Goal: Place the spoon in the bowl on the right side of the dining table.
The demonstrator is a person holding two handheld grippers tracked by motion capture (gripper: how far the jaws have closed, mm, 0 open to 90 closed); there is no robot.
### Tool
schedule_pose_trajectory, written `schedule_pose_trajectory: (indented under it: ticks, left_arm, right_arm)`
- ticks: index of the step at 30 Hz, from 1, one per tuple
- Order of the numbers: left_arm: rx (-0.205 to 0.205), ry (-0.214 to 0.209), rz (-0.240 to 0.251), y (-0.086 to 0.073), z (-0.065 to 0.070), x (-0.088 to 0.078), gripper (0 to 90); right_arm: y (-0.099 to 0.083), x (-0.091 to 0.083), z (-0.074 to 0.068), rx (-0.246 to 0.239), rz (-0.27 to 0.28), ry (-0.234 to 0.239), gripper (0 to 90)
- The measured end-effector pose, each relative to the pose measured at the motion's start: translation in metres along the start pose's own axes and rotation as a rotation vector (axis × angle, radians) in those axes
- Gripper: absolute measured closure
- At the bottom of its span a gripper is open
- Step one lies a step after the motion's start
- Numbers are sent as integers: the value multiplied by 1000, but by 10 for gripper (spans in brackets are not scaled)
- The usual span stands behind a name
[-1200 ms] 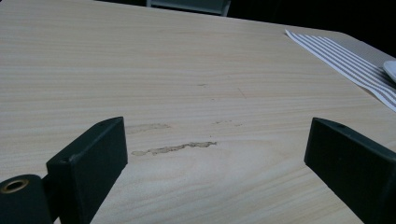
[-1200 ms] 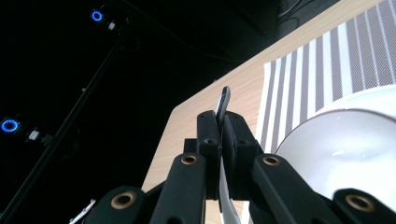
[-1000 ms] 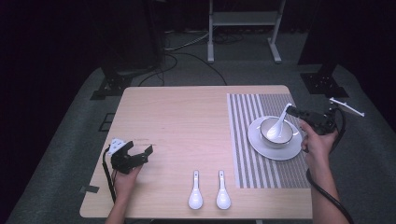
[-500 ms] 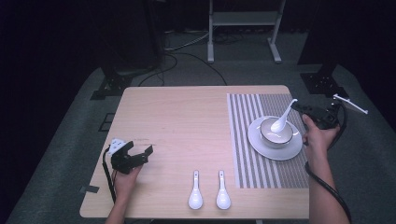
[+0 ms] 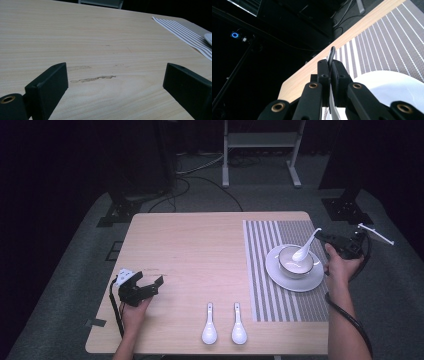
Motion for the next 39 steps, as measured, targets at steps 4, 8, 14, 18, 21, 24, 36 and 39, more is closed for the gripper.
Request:
schedule_pose_trajectory:
  ticks: [4,8,14,18,21,24,36,39]
  left_arm:
    - [-1,0,1,0,0,0,47]
    - [-1,1,1,0,0,0,47]
    - [0,1,1,0,0,0,47]
    - [0,1,1,0,0,0,47]
    - [0,1,1,0,0,0,47]
    - [0,2,1,0,0,0,47]
    - [1,1,0,0,0,-1,47]
    - [1,1,0,0,0,0,47]
  right_arm:
    - [-1,2,9,17,5,-16,863]
    - [-1,3,16,27,10,-28,863]
    - [-3,6,23,30,10,-42,863]
    - [-4,7,28,37,10,-47,863]
    - [-5,7,31,39,11,-54,863]
    - [-6,8,34,40,10,-63,862]
    - [-12,11,46,26,-4,-92,862]
    - [-13,12,50,12,-9,-110,862]
Point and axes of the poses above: each handheld gripper's, and its own axes: x roughly forward along the jaws, y roughly out of its top, z roughly to its right, the point moved 7 cm from there along x, roughly forward along the jaws, and after that the axes turned 12 degrees about x, right-handed, at the moved point
